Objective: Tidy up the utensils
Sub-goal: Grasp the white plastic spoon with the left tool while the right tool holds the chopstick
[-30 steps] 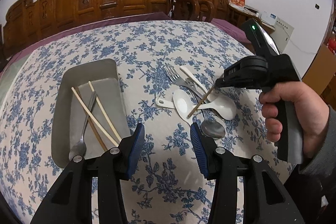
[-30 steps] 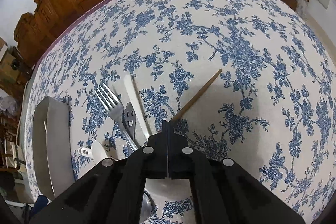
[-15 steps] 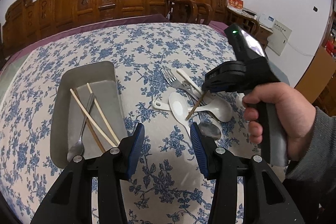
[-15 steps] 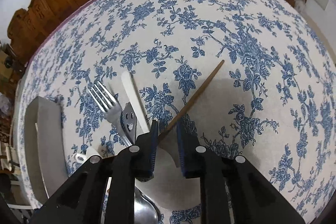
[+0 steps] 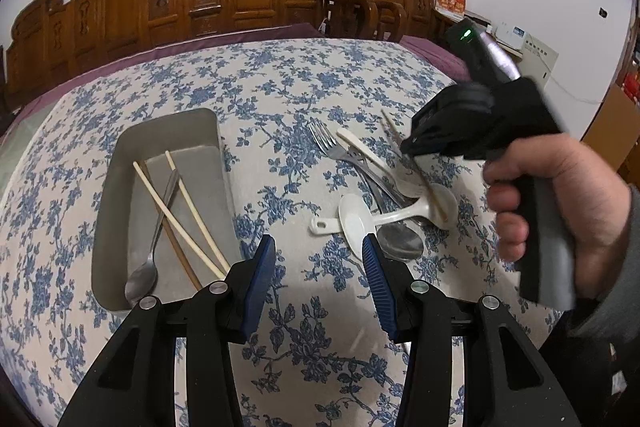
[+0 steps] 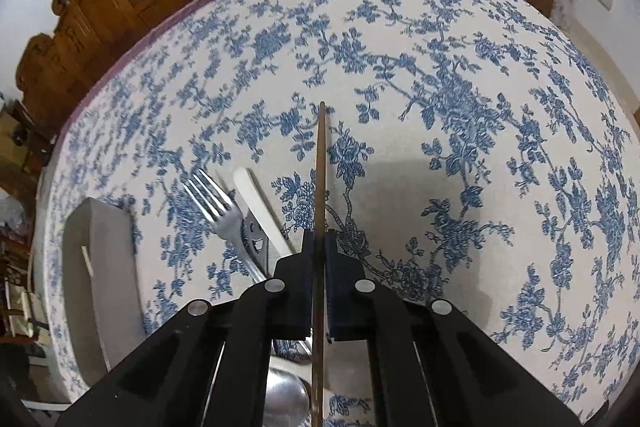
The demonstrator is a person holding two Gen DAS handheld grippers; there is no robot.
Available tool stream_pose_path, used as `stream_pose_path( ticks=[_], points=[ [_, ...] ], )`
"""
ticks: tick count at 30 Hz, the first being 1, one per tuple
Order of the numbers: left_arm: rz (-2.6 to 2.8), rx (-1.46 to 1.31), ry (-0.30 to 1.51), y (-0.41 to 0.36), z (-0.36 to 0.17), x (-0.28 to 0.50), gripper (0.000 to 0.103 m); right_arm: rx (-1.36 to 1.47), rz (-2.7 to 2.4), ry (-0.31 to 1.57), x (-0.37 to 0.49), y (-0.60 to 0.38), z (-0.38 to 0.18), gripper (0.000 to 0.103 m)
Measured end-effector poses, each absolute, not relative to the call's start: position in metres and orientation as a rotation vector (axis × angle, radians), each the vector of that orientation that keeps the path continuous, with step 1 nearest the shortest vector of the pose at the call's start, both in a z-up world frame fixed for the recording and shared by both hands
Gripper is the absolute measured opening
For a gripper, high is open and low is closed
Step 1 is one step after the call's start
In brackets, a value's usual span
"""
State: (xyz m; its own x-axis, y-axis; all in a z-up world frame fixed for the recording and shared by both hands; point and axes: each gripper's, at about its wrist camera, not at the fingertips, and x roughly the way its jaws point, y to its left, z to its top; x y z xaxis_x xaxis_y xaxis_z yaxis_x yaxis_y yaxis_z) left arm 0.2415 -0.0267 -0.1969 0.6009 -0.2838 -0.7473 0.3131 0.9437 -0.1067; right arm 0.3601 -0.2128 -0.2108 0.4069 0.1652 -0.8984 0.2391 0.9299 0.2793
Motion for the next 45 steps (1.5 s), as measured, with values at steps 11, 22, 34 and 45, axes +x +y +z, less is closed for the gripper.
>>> stream_pose_path(
  ticks=[11, 22, 34, 45],
  points=[
    [-0.338, 0.052, 0.925, -0.057, -0.215, 0.237, 0.043, 0.269, 0.126, 1.061, 0.312, -0.225, -0.169, 0.006],
    [-0.298, 0.029, 0.999, -0.076, -0.239, 0.259, 0.043, 0.204, 0.230, 1.036, 0.253, -0.243, -0.175, 0.006],
    [-0.235, -0.030, 1.060, -0.080, -0.260, 0.294, 0.018, 0.196, 0.263, 1.042, 0.236, -0.249, -0.189, 0.006],
    [-0.256, -0.025, 1.028, -0.079, -0.253, 0.294, 0.002, 0.183, 0.269, 1.039, 0.235, -0.244, -0.190, 0.006]
  ],
)
